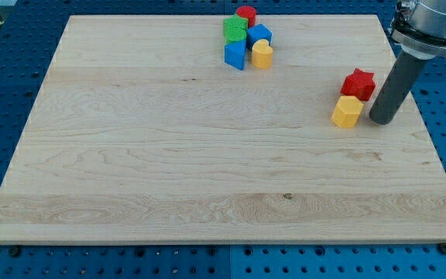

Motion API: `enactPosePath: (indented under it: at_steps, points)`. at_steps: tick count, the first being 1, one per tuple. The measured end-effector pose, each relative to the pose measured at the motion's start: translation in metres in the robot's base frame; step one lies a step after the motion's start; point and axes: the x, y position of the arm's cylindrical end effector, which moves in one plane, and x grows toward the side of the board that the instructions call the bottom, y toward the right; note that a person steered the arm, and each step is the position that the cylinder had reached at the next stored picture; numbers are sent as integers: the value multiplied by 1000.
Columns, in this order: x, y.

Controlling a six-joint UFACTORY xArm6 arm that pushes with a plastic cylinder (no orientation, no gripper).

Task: Move the yellow hexagon closer to the yellow heart

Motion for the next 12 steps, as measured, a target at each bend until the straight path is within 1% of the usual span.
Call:
enactPosePath:
  at_steps: [7,9,11,12]
  points:
    - [6,3]
    - [6,-88]
    - [4,-94]
    - [-36,-94]
